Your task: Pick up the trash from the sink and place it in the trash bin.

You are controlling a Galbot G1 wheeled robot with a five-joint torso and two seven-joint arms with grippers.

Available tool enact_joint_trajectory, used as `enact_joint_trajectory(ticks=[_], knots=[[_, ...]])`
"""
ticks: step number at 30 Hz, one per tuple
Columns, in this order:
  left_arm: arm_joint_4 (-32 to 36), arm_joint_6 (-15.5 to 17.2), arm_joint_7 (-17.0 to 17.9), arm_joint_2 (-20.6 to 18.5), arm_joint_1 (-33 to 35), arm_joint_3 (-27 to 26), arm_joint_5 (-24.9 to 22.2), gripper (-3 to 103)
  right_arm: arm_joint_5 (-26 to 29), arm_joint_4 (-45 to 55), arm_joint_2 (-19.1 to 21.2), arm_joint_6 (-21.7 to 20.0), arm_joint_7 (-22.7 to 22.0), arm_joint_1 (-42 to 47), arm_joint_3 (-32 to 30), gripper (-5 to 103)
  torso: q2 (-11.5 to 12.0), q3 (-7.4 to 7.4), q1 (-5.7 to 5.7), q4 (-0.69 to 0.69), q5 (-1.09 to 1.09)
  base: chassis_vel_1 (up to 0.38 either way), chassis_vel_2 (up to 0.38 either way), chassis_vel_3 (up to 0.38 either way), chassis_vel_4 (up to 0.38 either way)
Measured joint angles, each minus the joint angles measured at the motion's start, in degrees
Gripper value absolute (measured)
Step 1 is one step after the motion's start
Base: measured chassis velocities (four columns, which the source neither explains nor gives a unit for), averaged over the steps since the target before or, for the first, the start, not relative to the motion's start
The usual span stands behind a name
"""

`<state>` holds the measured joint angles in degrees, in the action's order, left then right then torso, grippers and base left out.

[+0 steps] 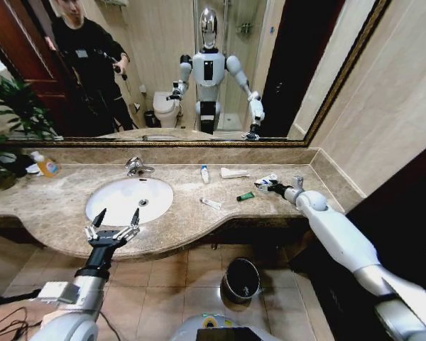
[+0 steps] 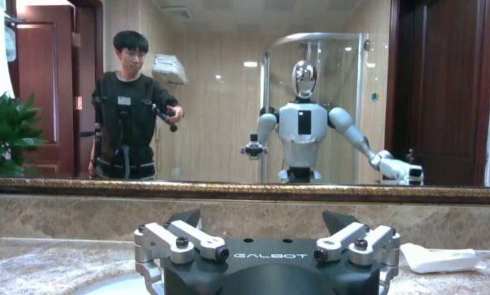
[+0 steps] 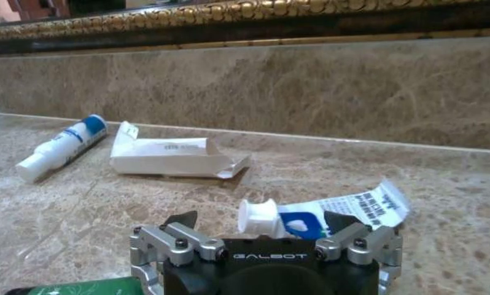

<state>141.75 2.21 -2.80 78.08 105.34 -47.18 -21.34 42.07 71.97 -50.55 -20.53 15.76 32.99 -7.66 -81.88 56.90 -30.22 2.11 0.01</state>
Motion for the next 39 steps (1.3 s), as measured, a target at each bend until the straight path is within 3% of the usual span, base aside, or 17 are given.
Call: enact_joint_trajectory(ticks=[3,4,6,14,16,18,24,27,28,32,39], knots=[[0.0,0.0,0.0,0.0,0.0,0.0,0.0,100,-0.3,-0.3,-0.6,0.4,-0.2,-0.1,0.2,103,0.0,0.00,0.00,0.01,0.00,0.000,0.000,0.000,0.000],[0.0,0.0,0.0,0.0,0.0,0.0,0.0,100,-0.7,-0.6,-1.2,0.8,-0.5,-0.2,0.4,96,0.0,0.00,0.00,0.00,0.00,0.000,0.000,0.000,0.000],[0.0,0.0,0.0,0.0,0.0,0.0,0.0,100,-0.8,-0.8,-1.6,1.1,-0.7,-0.4,0.7,96,0.0,0.00,0.00,0.00,0.00,0.000,0.000,0.000,0.000],[0.0,0.0,0.0,0.0,0.0,0.0,0.0,100,-1.8,-1.8,-2.3,1.3,-1.5,-1.6,1.4,72,0.0,0.00,0.00,0.01,-0.02,0.000,0.000,0.000,0.000],[0.0,0.0,0.0,0.0,0.0,0.0,0.0,100,-2.2,-1.6,-1.7,1.4,-1.5,-1.3,1.4,61,0.0,0.00,0.00,0.00,-0.01,0.000,0.000,0.000,0.000],[0.0,0.0,0.0,0.0,0.0,0.0,0.0,100,-2.4,-1.6,-1.6,1.4,-1.5,-1.2,1.3,61,0.0,0.00,0.00,0.00,-0.01,0.000,0.000,0.000,0.000],[0.0,0.0,0.0,0.0,0.0,0.0,0.0,100,-2.6,-1.4,-0.9,2.4,-1.3,-0.3,0.9,34,0.0,0.00,0.00,0.00,-0.01,0.000,0.000,0.000,0.000],[0.0,0.0,0.0,0.0,0.0,0.0,0.0,100,-2.6,-1.4,-1.0,2.7,-1.2,-0.2,0.8,37,0.0,0.00,0.00,0.00,-0.01,0.000,0.000,0.000,0.000],[0.0,0.0,0.0,0.0,0.0,0.0,0.0,100,-2.6,-1.4,-1.2,2.8,-1.2,-0.1,0.7,28,0.0,0.00,0.00,0.00,-0.01,0.000,0.000,0.000,0.000],[0.0,0.0,0.0,0.0,0.0,0.0,0.0,100,-2.6,-1.1,-1.4,3.1,-1.3,0.1,0.7,22,0.0,0.00,0.00,0.00,-0.01,0.000,0.000,0.000,0.000],[0.0,0.0,0.0,0.0,0.0,0.0,0.0,100,-1.9,2.1,-0.9,4.1,-3.2,1.2,-0.4,22,0.0,0.00,0.00,0.01,0.00,0.000,0.000,0.000,0.000]])
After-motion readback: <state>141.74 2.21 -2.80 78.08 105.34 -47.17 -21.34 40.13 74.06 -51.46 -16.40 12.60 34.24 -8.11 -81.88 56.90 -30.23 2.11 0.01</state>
